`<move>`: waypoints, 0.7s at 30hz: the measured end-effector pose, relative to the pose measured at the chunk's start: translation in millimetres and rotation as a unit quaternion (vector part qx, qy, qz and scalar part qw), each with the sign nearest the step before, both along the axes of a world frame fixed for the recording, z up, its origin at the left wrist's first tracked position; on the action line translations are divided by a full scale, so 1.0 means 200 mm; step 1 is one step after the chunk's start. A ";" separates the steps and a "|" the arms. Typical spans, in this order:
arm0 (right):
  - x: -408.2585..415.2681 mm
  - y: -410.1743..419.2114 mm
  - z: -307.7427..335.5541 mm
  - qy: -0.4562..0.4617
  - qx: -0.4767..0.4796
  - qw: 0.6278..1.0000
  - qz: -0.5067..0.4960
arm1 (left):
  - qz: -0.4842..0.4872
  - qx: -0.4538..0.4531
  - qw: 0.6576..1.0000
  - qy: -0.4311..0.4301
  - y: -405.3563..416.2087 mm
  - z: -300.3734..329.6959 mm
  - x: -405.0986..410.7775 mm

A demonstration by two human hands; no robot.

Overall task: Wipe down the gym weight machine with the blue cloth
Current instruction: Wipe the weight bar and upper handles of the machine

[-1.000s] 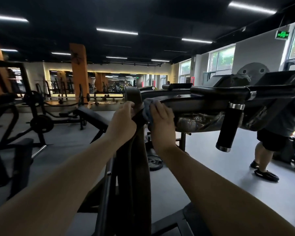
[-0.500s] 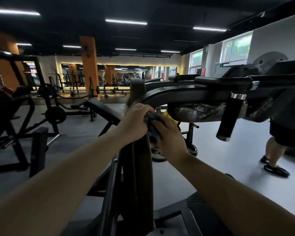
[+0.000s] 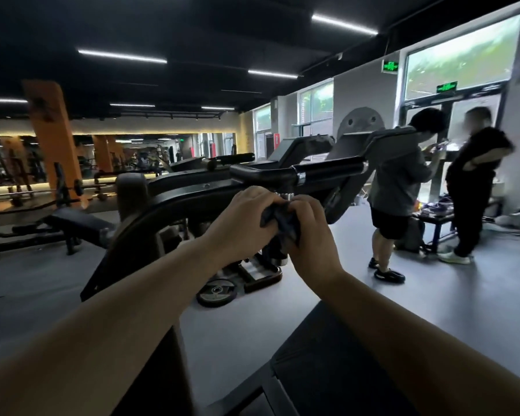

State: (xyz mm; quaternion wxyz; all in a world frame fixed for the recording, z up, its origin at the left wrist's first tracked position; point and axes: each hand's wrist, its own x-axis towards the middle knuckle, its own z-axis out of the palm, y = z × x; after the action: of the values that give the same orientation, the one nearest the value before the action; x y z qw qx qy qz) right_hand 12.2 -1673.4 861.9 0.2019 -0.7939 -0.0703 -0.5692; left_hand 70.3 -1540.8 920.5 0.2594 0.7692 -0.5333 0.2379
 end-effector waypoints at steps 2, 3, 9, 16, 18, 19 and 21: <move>-0.04 -0.09 0.03 -0.015 -0.004 1.000 -0.010 | -0.013 0.003 1.000 0.002 -0.09 0.03 -0.04; -0.06 -0.13 0.05 -0.021 -0.006 1.000 -0.014 | -0.019 0.004 1.000 -0.002 -0.13 0.04 -0.05; -0.10 -0.46 0.19 -0.034 -0.037 0.998 -0.035 | -0.005 0.014 0.997 -0.074 -0.41 0.21 -0.12; -0.01 -0.98 0.53 -0.002 -0.114 0.993 -0.016 | 0.084 0.006 0.990 -0.113 -0.85 0.49 -0.06; 0.06 -1.15 0.63 0.032 -0.135 0.990 0.008 | 0.120 0.000 0.988 -0.093 -0.98 0.54 -0.01; 0.10 -1.23 0.67 0.036 -0.151 0.988 0.018 | 0.140 -0.003 0.987 -0.084 -1.05 0.56 0.01; 0.21 -1.38 0.76 0.033 -0.181 0.982 0.044 | 0.184 -0.013 0.981 -0.067 -1.17 0.59 0.07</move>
State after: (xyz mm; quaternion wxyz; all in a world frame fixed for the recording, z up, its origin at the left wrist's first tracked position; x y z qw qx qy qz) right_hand 53.3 -1949.0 1013.2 0.0819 -0.8321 -0.2007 -0.5106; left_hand 84.0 -1775.4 1037.9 0.1851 0.8332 -0.3953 0.3396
